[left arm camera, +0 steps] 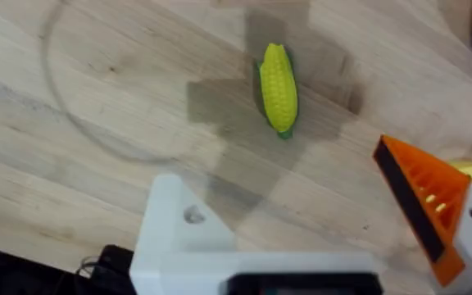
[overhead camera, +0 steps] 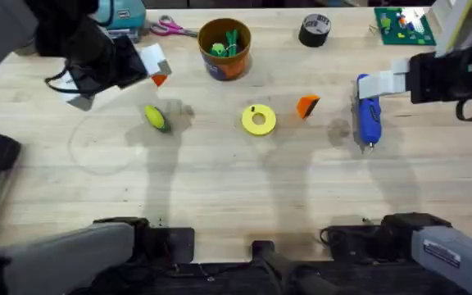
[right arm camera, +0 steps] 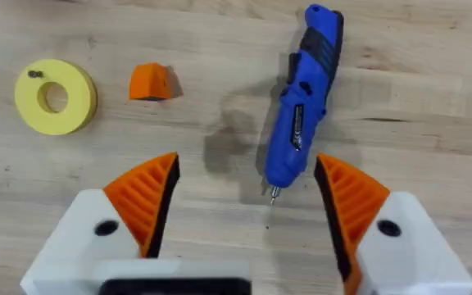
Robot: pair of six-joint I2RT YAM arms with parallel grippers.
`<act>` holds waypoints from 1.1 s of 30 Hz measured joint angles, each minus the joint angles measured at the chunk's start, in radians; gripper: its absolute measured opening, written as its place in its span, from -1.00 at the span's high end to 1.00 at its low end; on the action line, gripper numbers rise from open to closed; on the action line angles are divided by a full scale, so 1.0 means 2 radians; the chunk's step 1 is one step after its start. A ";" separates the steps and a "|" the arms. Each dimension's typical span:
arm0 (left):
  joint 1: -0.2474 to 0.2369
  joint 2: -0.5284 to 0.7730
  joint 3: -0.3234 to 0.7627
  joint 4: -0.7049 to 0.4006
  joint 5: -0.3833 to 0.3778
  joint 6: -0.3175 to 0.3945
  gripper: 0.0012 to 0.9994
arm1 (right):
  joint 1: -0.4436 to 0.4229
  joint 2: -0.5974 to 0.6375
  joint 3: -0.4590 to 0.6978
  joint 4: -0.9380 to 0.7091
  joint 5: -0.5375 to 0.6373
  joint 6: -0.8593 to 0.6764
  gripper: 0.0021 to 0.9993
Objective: Pick up the gripper from the table and insert it into the empty holder that is missing its gripper. Then pick up a screw, insert it into the mounting hole, and use the screwdriver to tighten it. Finally, clean up the table by picking up the vegetable and placing it into the bucket.
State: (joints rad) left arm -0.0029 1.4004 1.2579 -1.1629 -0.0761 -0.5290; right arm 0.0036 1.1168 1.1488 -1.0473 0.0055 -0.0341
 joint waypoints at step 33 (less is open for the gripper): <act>0.046 0.225 0.001 0.030 0.044 -0.066 0.98 | 0.000 0.000 0.000 0.000 0.000 0.000 -0.99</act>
State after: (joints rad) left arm 0.0895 1.8511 1.2598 -1.1028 0.0116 -0.6610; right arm 0.0036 1.1168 1.1492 -1.0473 0.0055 -0.0341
